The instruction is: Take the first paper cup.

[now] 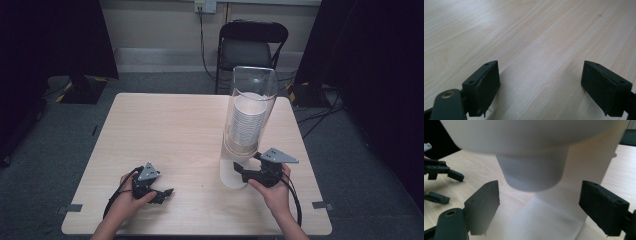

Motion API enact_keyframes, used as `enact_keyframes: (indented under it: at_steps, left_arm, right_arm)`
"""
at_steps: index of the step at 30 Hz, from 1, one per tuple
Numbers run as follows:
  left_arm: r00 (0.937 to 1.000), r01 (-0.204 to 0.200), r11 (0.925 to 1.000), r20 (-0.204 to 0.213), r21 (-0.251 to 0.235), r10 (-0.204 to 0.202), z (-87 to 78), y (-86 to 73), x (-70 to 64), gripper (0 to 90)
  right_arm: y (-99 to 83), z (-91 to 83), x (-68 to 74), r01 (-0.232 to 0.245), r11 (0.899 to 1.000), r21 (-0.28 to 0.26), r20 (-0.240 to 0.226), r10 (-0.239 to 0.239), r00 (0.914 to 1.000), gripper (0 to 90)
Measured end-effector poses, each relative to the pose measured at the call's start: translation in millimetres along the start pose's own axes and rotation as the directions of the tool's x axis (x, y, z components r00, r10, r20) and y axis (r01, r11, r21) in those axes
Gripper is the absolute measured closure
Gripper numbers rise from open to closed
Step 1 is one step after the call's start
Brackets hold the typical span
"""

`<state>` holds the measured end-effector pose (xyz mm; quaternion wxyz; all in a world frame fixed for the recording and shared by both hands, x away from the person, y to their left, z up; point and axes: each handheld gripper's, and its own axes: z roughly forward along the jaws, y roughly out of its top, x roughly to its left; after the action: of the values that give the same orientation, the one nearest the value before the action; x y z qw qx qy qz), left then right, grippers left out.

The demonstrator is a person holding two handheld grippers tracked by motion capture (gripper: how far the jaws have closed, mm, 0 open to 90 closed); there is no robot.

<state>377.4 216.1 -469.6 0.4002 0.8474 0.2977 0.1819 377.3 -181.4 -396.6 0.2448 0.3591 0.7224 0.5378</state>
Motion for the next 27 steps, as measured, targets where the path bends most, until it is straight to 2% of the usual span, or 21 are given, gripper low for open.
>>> enact_keyframes:
  at_steps: [8, 11, 13, 14, 17, 23, 27]
  left_arm:
    - [1.0000, 0.000, 1.0000, 0.000, 0.000, 0.000, 0.0, 0.0, 0.0, 14.9]
    - [1.0000, 0.000, 1.0000, 0.000, 0.001, 0.000, -0.1, 0.0, 0.0, 14.9]
    - [1.0000, 0.001, 1.0000, 0.001, -0.003, -0.001, 0.2, -0.1, 0.1, 14.9]
    - [1.0000, 0.001, 1.0000, 0.001, -0.002, -0.001, 0.1, -0.1, 0.0, 14.9]
    - [1.0000, 0.001, 1.0000, 0.002, -0.004, -0.001, 0.3, -0.2, 0.0, 14.9]
    - [1.0000, 0.005, 1.0000, 0.002, -0.002, -0.005, 0.2, -0.2, -0.4, 14.8]
    - [1.0000, 0.009, 1.0000, 0.003, -0.001, -0.009, 0.2, -0.2, -0.6, 14.9]
  right_arm:
    - [9.7, 6.9, 6.4, 0.024, 0.999, -0.046, 0.000, -0.024, 0.9997, 20.1]
    - [10.4, 7.8, 7.9, 0.030, 0.997, -0.064, -0.003, -0.030, 0.9995, 27.7]
    - [10.0, 7.7, 8.4, 0.055, 0.997, -0.062, 0.012, -0.054, 0.9984, 34.9]
    - [9.4, 6.9, 7.6, 0.071, 0.996, -0.057, 0.021, -0.070, 0.9973, 35.4]
    - [7.3, 6.9, 5.6, 0.077, 0.995, -0.068, 0.010, -0.077, 0.9970, 35.9]
    - [-0.5, 7.6, 5.9, 0.104, 0.988, -0.113, 0.011, -0.103, 0.9946, 36.6]
    - [-2.7, 8.3, 5.7, 0.106, 0.987, -0.123, 0.014, -0.105, 0.9943, 36.8]
